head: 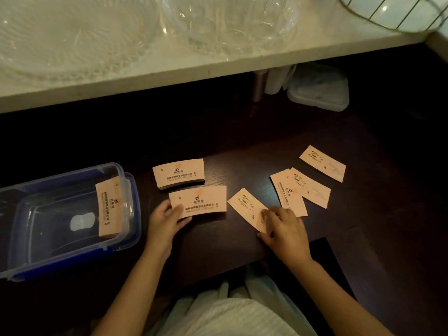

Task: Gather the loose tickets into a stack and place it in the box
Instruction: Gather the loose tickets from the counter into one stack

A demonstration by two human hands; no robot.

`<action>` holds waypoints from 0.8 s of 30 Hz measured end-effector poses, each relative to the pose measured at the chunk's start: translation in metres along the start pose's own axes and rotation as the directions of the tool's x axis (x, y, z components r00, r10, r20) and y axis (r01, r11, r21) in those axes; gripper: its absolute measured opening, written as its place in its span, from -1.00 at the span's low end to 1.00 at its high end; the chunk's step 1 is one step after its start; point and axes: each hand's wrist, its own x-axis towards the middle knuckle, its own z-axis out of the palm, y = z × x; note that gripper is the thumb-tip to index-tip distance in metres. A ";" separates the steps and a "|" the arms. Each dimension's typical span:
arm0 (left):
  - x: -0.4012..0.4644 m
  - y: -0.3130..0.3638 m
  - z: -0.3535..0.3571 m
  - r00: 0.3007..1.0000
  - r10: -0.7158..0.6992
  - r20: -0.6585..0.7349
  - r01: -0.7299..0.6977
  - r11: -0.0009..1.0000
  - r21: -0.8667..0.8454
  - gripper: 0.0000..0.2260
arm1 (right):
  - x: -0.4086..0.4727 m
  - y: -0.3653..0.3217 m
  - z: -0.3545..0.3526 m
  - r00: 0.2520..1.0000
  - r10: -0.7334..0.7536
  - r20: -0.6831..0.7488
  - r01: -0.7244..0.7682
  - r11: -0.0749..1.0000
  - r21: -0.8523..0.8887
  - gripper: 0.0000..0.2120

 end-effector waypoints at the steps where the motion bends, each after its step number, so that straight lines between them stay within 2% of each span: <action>1: -0.001 0.001 -0.001 1.000 0.004 0.005 -0.004 1.000 -0.011 -0.81 | -0.001 0.000 0.000 1.000 -0.002 -0.006 0.002 1.000 -0.012 -0.55; 6: -0.003 0.002 0.006 1.000 0.008 -0.015 -0.008 0.999 -0.041 -0.77 | -0.004 -0.002 -0.003 0.988 -0.115 -0.102 0.107 0.991 -0.085 -0.64; 9: -0.003 0.005 0.011 1.000 0.003 -0.030 -0.004 0.998 -0.058 -0.77 | -0.005 0.000 -0.008 0.976 -0.179 -0.126 0.165 0.979 -0.117 -0.77; 11: -0.003 0.008 0.014 0.999 0.004 -0.039 -0.007 0.998 -0.066 -0.76 | 0.000 0.002 -0.015 0.986 -0.039 -0.163 0.041 0.999 0.011 -0.89; 12: -0.002 0.009 0.015 0.999 0.007 -0.042 -0.010 0.997 -0.072 -0.77 | 0.003 0.005 -0.019 0.980 0.081 -0.179 -0.054 0.987 0.151 -0.93; 13: -0.002 0.011 0.017 0.999 0.009 -0.040 -0.012 0.997 -0.078 -0.78 | 0.006 0.008 -0.024 0.967 0.193 -0.166 -0.128 0.933 0.337 -0.93; 14: -0.001 0.012 0.019 0.999 0.010 -0.034 -0.013 0.997 -0.082 -0.80 | 0.010 0.009 -0.031 0.959 0.260 -0.112 -0.164 0.831 0.532 -0.89; 15: -0.001 0.014 0.022 1.000 0.010 -0.021 -0.012 0.996 -0.084 -0.80 | 0.015 0.009 -0.038 0.965 0.257 -0.050 -0.156 0.717 0.679 -0.83; 16: -0.001 0.016 0.026 1.000 0.008 0.003 -0.008 0.996 -0.085 -0.80 | 0.019 0.008 -0.045 0.981 0.194 -0.017 -0.112 0.633 0.766 -0.78; 17: -0.002 0.018 0.031 0.999 0.004 0.034 -0.001 0.997 -0.082 -0.79 | 0.023 0.005 -0.051 0.994 0.106 0.005 -0.068 0.597 0.799 -0.75; 19: -0.003 0.021 0.042 0.995 -0.007 0.101 0.015 0.997 -0.081 -0.77 | 0.029 -0.001 -0.058 0.999 -0.013 0.043 -0.025 0.624 0.781 -0.77; 24: -0.010 0.026 0.065 0.977 -0.005 0.212 0.013 0.999 -0.033 -0.78 | 0.045 -0.002 -0.055 0.997 -0.005 0.071 -0.045 0.726 0.686 -0.80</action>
